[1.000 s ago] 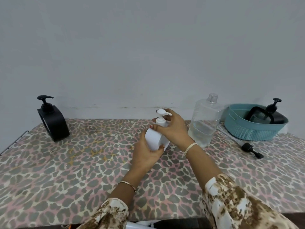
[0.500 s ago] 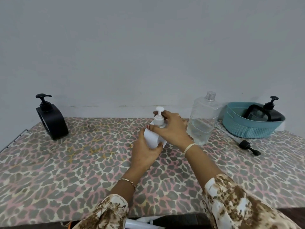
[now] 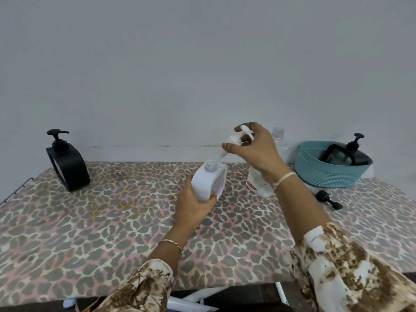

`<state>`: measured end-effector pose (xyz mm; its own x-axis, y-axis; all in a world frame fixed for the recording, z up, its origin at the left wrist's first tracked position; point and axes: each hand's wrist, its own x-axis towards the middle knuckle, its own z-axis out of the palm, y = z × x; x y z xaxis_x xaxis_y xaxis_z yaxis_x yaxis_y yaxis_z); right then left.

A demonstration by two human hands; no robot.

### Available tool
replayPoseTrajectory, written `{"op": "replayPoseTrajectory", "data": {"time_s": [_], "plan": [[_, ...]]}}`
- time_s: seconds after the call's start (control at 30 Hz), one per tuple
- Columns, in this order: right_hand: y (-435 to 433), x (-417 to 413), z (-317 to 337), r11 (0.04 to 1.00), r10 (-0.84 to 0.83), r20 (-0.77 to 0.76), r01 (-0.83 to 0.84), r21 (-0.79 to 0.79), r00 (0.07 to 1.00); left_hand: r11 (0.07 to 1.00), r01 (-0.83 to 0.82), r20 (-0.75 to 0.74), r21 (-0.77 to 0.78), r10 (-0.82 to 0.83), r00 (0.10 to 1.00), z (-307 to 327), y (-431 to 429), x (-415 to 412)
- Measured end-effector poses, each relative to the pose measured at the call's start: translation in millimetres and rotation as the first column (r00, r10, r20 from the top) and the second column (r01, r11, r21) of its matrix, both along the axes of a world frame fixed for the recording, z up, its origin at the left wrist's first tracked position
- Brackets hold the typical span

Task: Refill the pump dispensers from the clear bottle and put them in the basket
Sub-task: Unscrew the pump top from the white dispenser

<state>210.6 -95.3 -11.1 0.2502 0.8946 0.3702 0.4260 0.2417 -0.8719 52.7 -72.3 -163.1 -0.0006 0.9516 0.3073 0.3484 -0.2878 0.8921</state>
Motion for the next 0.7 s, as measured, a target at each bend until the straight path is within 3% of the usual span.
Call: {"op": "replayPoseTrajectory", "data": {"time_s": [0.3,0.5,0.7], "plan": [[-38.3,52.2,-4.6,0.988,-0.095,-0.254,0.122,0.092,0.962,0.999,-0.033,-0.015,0.002,0.033,0.999,0.2,-2.3,0.5],[-50.3,56.4,-80.7,0.978,-0.211,-0.229,0.206,-0.044,0.950,0.999,-0.052,-0.013,0.001,0.052,0.999,0.2,-3.9,1.0],[-46.6,48.1,-131.5,0.969,-0.229,-0.090,0.218,-0.116,0.969,0.998,-0.060,-0.026,-0.001,0.060,0.998,0.9,-4.4,0.6]]}}
